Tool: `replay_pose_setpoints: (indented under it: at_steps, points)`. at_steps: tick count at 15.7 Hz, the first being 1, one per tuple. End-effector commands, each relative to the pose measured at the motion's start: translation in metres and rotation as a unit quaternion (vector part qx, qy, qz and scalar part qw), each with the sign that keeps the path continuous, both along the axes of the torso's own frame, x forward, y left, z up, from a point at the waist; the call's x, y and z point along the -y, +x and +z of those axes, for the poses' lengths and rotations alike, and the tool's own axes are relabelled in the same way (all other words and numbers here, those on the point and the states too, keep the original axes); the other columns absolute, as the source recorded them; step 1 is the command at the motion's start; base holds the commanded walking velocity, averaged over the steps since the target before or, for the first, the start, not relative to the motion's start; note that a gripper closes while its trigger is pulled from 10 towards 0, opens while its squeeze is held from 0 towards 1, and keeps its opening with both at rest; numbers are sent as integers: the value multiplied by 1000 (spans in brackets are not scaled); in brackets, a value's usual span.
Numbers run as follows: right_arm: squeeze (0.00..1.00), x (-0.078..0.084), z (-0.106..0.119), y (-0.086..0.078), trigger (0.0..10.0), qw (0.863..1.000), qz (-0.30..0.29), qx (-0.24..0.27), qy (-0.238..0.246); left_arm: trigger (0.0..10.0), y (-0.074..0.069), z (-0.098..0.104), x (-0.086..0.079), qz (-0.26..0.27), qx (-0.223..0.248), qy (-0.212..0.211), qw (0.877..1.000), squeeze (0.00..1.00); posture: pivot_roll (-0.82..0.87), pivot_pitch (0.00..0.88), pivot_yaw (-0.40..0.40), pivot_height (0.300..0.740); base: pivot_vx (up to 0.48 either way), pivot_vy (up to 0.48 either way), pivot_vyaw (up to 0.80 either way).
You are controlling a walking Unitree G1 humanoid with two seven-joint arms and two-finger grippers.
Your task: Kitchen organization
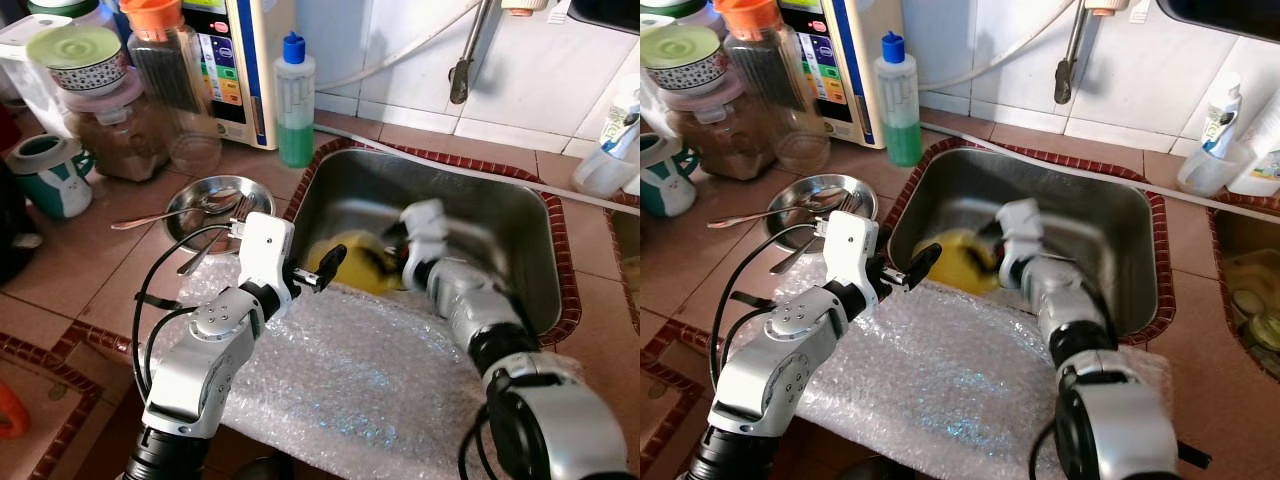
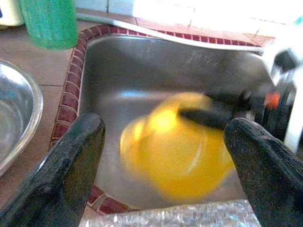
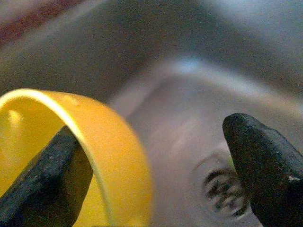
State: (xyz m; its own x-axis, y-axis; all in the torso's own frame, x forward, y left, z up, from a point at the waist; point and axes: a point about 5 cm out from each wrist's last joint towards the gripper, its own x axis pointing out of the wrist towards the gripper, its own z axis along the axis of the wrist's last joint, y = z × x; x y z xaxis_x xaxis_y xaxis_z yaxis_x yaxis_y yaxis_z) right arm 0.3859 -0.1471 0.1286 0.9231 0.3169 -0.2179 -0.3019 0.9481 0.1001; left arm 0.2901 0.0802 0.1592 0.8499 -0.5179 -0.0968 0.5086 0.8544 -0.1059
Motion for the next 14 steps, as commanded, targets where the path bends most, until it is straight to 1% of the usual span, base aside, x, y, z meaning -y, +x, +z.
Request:
replay_pose_setpoints:
  at_steps: [1,2,3,4,5,6,7,8,9,10,11,12,13,14]
  points:
    - [0,7,8,3,10000,1000,-10,16,-9,10000,1,0,1,1,2,5,1000,0,45,125,22,740,0,0,0]
    - [0,5,2,0,10000,997,33,4,-65,10000,1,0,1,1,2,5,1000,0,46,125,22,740,0,0,0]
    - [0,2,-2,-3,10000,993,65,-4,-96,10000,1,0,1,1,2,5,1000,0,45,125,22,740,0,0,0]
    - [0,2,-1,-3,10000,993,68,-3,-98,10000,1,0,1,2,2,5,1000,0,44,126,21,740,0,0,0]
    - [0,8,12,2,10000,996,20,38,-83,10000,1,0,1,2,2,6,1000,0,43,126,20,740,0,0,0]
    - [0,21,15,7,10000,995,-49,26,-88,10000,1,0,1,2,2,5,1000,0,44,125,20,740,0,0,0]
    - [0,17,5,3,10000,981,22,9,-194,10000,1,0,1,2,2,5,1000,0,43,125,22,740,0,0,0]
    - [0,7,3,-1,10000,974,86,11,-212,10000,1,0,2,2,2,5,1000,0,43,125,22,740,0,0,0]
    - [0,9,18,5,10000,987,45,31,-150,10000,1,0,2,1,2,5,1000,0,42,124,21,740,0,0,0]
    - [0,9,19,5,10000,986,47,34,-154,10000,1,0,2,1,2,5,1000,0,42,124,21,740,0,0,0]
    - [0,2,16,2,10000,985,95,29,-139,10000,1,0,1,3,2,6,1000,0,45,124,20,740,0,0,0]
    - [0,-1,17,0,10000,983,107,41,-146,10000,2,0,1,3,3,6,1000,0,44,123,19,740,0,0,0]
    - [0,-2,20,2,10000,985,86,54,-143,10000,2,1,0,8,6,6,1000,0,43,124,18,740,0,0,0]
    - [0,-4,28,3,10000,986,78,79,-123,10000,4,2,-2,21,13,9,1000,0,43,123,17,740,0,0,0]
